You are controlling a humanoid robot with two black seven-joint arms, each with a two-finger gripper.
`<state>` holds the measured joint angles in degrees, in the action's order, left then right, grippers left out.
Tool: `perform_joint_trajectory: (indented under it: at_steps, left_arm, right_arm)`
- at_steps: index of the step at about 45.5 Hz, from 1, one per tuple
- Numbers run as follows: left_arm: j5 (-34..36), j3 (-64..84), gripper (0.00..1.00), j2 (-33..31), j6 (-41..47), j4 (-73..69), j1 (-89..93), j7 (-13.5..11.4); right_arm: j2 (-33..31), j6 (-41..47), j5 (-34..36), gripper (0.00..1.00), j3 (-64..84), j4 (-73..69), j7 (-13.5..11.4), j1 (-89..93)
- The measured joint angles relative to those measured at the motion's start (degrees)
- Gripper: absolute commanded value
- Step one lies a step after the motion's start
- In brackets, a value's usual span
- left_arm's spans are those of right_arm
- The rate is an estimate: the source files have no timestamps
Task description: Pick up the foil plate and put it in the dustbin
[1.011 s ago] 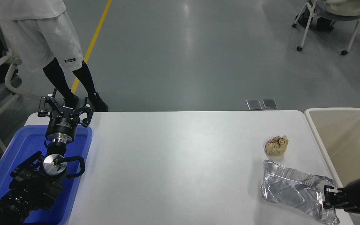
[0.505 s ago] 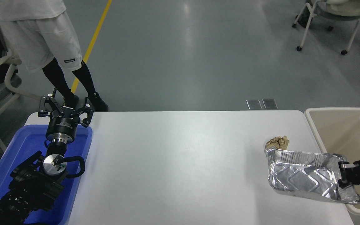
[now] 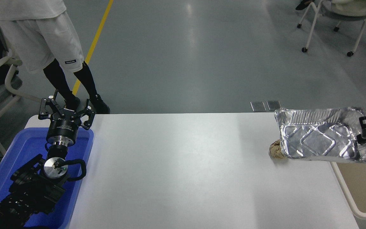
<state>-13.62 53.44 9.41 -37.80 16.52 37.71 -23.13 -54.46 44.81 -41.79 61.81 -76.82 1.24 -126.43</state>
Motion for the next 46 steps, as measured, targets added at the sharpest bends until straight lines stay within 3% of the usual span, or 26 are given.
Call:
perform_joint_trajectory:
  at_steps: [29, 46]
  left_arm:
    - [0.0, 0.0, 0.99, 0.0, 0.0, 0.0, 0.0, 0.0]
    - [0.0, 0.0, 0.99, 0.0, 0.0, 0.0, 0.0, 0.0]
  right_arm:
    - [5.1, 0.2, 3.3, 0.00, 7.6, 0.4, 0.1, -15.7]
    - [1.3, 0.2, 4.0, 0.00, 9.9, 6.4, 0.1, -14.1]
